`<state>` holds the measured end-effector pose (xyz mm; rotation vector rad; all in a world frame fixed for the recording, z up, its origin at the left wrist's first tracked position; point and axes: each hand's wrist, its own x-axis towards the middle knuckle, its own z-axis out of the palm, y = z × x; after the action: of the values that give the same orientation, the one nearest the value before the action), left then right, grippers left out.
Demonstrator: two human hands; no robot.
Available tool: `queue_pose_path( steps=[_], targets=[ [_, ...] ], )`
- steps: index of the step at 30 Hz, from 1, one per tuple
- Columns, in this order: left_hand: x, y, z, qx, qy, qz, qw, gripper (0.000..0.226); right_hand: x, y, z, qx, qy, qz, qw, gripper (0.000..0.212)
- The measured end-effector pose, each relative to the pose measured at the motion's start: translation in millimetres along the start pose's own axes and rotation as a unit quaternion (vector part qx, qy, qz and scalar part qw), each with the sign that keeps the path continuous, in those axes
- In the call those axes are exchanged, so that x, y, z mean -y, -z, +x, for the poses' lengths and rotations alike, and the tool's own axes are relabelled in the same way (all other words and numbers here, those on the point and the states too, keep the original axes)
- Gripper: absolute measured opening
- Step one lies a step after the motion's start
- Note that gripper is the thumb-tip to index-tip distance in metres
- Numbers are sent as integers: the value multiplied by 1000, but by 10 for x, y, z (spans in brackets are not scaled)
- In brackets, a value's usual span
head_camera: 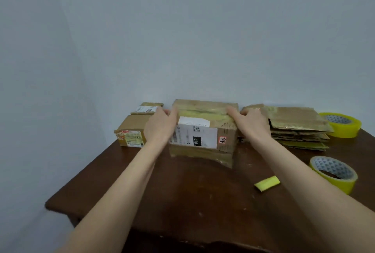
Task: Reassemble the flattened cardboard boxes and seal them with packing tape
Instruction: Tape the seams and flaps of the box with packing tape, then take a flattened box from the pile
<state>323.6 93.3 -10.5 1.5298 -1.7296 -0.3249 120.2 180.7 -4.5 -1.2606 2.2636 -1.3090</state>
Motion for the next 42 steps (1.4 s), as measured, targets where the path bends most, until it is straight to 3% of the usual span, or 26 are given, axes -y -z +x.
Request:
queue_pose_path(
  steps=[4,6,12,16,20,23,27,32,35,37,40,42],
  targets=[
    [2,428,262,-30,11,-168,985,61,473,-100,5,-24,85,150,985,44],
    [121,532,363,-39,19,-224,974,61,626,-307,53,-17,112,165,980,36],
    [527,717,703,-98,28,-330,939,43,1086,-1120,379,34,106,230,967,33],
    [881,631,1064,-103,62,-312,943,39,1280,-1672,664,85,122,220,964,59],
    [1075,389,1287,-139,91,-297,940,37,1321,-2062,952,149,103,226,957,66],
    [1203,130,1329,-97,104,-227,963,45,1247,-2254,1097,209,54,231,949,86],
    [1200,-89,1352,-83,60,-156,982,46,1227,-2371,1222,254,43,233,938,86],
    [1195,-162,1399,-37,87,-101,990,47,1266,-2472,1127,285,53,207,934,76],
    [1179,-160,1287,-24,86,-91,992,44,1168,-2389,1071,277,57,186,941,69],
    [1076,-165,1190,-56,68,-81,993,37,1072,-2252,1033,233,66,157,958,59],
    [759,-308,1032,-93,-12,-77,993,24,849,-2007,1053,151,64,109,980,47],
    [509,-538,958,-45,-61,-61,995,26,667,-1798,1119,95,59,62,992,44]
  ],
)
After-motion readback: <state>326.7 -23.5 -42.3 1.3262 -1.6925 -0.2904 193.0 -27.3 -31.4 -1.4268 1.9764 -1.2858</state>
